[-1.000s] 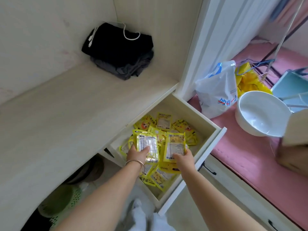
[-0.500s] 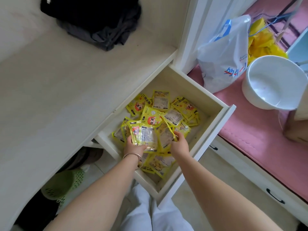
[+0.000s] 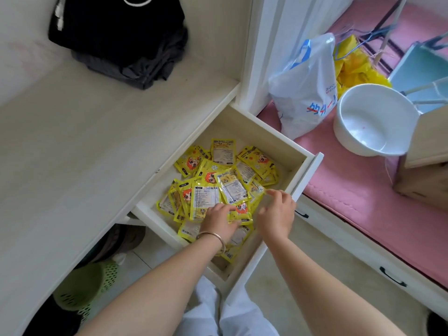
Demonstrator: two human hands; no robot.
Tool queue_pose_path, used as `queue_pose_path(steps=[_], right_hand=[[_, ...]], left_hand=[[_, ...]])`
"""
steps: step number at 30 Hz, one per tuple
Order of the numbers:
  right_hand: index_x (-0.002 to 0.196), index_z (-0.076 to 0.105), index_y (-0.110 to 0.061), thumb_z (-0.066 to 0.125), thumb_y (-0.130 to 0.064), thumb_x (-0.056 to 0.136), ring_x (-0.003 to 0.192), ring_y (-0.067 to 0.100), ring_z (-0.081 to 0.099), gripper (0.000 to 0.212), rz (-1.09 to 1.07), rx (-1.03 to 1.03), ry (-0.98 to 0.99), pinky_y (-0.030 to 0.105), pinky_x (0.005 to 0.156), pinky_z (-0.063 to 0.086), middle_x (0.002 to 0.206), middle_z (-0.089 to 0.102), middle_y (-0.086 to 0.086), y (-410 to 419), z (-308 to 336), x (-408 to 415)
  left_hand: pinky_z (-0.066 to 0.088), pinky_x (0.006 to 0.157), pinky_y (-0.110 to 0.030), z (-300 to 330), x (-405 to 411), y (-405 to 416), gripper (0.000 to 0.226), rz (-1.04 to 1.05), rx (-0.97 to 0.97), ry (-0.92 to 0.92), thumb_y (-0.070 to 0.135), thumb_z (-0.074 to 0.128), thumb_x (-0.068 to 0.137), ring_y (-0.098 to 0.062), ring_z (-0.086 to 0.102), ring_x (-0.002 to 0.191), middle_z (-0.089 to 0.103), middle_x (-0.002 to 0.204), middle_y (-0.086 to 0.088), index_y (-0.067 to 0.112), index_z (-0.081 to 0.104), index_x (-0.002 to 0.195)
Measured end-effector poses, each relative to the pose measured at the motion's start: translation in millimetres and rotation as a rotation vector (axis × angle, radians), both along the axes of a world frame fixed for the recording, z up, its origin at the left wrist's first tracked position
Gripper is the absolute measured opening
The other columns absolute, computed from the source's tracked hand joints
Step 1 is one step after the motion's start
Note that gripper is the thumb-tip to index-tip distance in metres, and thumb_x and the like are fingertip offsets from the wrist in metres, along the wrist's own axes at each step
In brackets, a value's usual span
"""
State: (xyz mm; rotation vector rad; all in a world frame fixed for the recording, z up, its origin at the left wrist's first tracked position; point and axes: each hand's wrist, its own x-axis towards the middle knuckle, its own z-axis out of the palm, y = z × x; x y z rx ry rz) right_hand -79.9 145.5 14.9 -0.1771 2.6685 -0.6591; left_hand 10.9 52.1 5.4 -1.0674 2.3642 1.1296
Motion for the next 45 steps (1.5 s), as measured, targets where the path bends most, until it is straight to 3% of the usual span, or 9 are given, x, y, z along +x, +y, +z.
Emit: queue_pose_path(steps=[3, 7, 9, 10, 12, 19, 37, 45], right_hand=[[0.132, 0.051, -0.011, 0.051, -0.001, 0.080, 0.131, 0.028, 0.033, 0.053, -0.071, -0.061, 0.029, 0.035, 0.108, 0.030, 0.139, 0.041, 0.009, 12, 0, -2], [0.139, 0.041, -0.005, 0.053, -0.005, 0.087, 0.132, 0.030, 0.036, 0.053, -0.265, -0.141, -0.061, 0.032, 0.108, 0.028, 0.143, 0.039, 0.014, 25, -1, -8], [0.133, 0.048, -0.009, 0.055, -0.012, 0.089, 0.121, 0.028, 0.050, 0.045, -0.359, -0.196, -0.221, 0.030, 0.091, 0.039, 0.132, 0.053, 0.012, 33, -1, -12], [0.128, 0.053, -0.012, 0.055, -0.016, 0.089, 0.113, 0.027, 0.056, 0.039, -0.380, -0.194, -0.297, 0.026, 0.081, 0.039, 0.125, 0.060, 0.009, 36, -1, -12], [0.121, 0.060, -0.014, 0.053, -0.023, 0.091, 0.107, 0.026, 0.059, 0.032, -0.364, -0.165, -0.359, 0.023, 0.074, 0.035, 0.116, 0.067, 0.008, 41, -3, -12], [0.106, 0.067, -0.007, 0.055, -0.023, 0.091, 0.107, 0.031, 0.060, 0.025, -0.443, -0.088, -0.345, 0.027, 0.076, 0.041, 0.111, 0.068, 0.016, 31, -2, -15], [0.103, 0.066, -0.006, 0.055, -0.023, 0.091, 0.105, 0.033, 0.060, 0.024, -0.451, -0.059, -0.361, 0.031, 0.079, 0.046, 0.107, 0.068, 0.016, 14, -6, -21], [0.096, 0.063, 0.001, 0.055, -0.024, 0.090, 0.100, 0.033, 0.061, 0.026, -0.401, -0.084, -0.376, 0.027, 0.070, 0.038, 0.102, 0.068, 0.018, 0, -5, -21]], left_hand=[[0.036, 0.108, -0.036, 6, -16, 23, 0.048, -0.245, 0.015, -0.046, 0.045, 0.056, 0.086, -0.021, 0.036, 0.133, 0.049, 0.140, 0.004, 0.029, 0.050, 0.131], [0.044, 0.096, -0.039, 10, -32, 49, 0.049, -0.443, -0.071, -0.078, 0.045, 0.054, 0.085, -0.027, 0.042, 0.127, 0.056, 0.130, -0.001, 0.033, 0.044, 0.131], [0.046, 0.089, -0.040, 9, -37, 55, 0.050, -0.454, -0.111, -0.076, 0.043, 0.053, 0.086, -0.030, 0.047, 0.121, 0.058, 0.124, -0.003, 0.033, 0.039, 0.132], [0.046, 0.088, -0.040, 9, -39, 56, 0.051, -0.460, -0.128, -0.085, 0.041, 0.052, 0.087, -0.030, 0.048, 0.120, 0.058, 0.124, -0.004, 0.032, 0.036, 0.135], [0.046, 0.089, -0.040, 9, -40, 57, 0.058, -0.483, -0.160, -0.112, 0.039, 0.051, 0.089, -0.029, 0.049, 0.120, 0.056, 0.127, -0.004, 0.030, 0.029, 0.141], [0.042, 0.092, -0.040, 5, -44, 66, 0.067, -0.523, -0.303, -0.125, 0.039, 0.053, 0.084, -0.025, 0.056, 0.114, 0.061, 0.120, -0.002, 0.031, 0.022, 0.143], [0.038, 0.095, -0.034, 0, -47, 49, 0.067, -0.459, -0.281, -0.062, 0.043, 0.054, 0.082, -0.021, 0.061, 0.107, 0.065, 0.112, 0.003, 0.039, 0.024, 0.142], [0.040, 0.095, -0.035, 2, -42, 35, 0.069, -0.425, -0.322, -0.066, 0.046, 0.055, 0.080, -0.019, 0.061, 0.105, 0.066, 0.109, 0.004, 0.039, 0.024, 0.141]])
